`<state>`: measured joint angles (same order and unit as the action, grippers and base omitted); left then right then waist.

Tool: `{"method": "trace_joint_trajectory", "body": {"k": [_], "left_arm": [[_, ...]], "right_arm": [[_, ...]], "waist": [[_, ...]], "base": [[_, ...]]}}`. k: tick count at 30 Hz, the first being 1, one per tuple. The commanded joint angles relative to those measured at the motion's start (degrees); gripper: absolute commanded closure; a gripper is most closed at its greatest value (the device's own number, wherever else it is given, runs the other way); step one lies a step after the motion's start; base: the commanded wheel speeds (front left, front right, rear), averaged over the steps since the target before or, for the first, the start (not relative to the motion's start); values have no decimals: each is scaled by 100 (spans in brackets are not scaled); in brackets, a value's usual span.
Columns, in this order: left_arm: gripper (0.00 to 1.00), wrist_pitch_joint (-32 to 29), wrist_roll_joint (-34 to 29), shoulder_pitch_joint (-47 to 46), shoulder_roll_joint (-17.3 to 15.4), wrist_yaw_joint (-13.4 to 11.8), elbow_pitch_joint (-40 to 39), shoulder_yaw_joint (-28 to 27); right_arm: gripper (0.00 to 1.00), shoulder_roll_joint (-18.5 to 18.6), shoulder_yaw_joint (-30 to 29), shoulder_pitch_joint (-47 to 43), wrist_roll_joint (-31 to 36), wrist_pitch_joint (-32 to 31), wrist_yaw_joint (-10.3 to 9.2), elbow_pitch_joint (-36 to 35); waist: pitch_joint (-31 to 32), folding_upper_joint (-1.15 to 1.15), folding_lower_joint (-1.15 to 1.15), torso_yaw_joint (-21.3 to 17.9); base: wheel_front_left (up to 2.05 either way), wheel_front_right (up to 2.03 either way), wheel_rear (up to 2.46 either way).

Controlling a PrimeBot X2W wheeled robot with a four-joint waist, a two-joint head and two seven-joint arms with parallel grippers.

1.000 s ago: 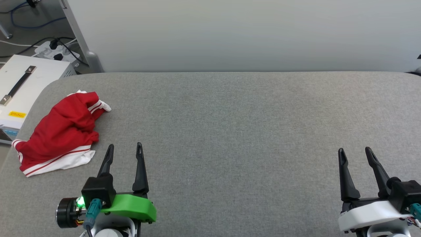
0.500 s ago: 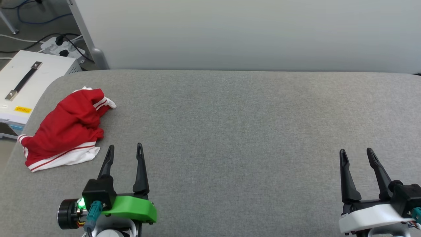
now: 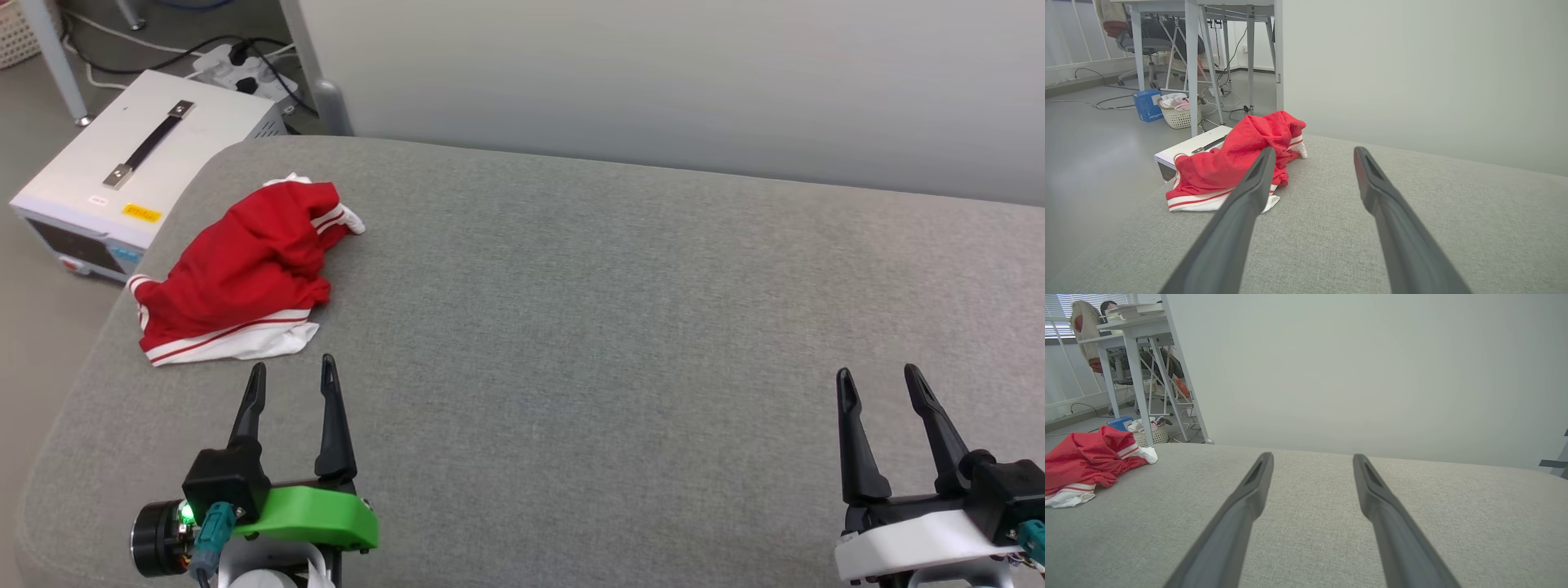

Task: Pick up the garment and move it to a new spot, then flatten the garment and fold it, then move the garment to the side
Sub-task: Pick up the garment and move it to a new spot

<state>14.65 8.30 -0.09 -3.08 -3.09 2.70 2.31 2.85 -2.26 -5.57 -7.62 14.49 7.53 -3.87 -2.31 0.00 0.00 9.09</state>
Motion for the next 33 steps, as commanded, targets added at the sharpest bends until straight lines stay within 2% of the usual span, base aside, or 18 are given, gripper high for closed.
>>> {"method": "trace_joint_trajectory", "body": {"k": [1,19,33], "left_arm": [[0,35,31,-53,21,-11,6,-24],[0,35,323,-85,21,-1,60,-302],[0,35,488,-129,21,40,136,-414]], "right_arm": [[0,3,15,2,59,51,-4,-31],[0,3,183,115,221,51,-4,-131],[0,3,245,164,257,51,-4,-120]], "waist": [[-83,0,0,306],[-215,0,0,1427],[-290,0,0,1773]], "base": [[0,0,0],[0,0,0],[0,0,0]]}}
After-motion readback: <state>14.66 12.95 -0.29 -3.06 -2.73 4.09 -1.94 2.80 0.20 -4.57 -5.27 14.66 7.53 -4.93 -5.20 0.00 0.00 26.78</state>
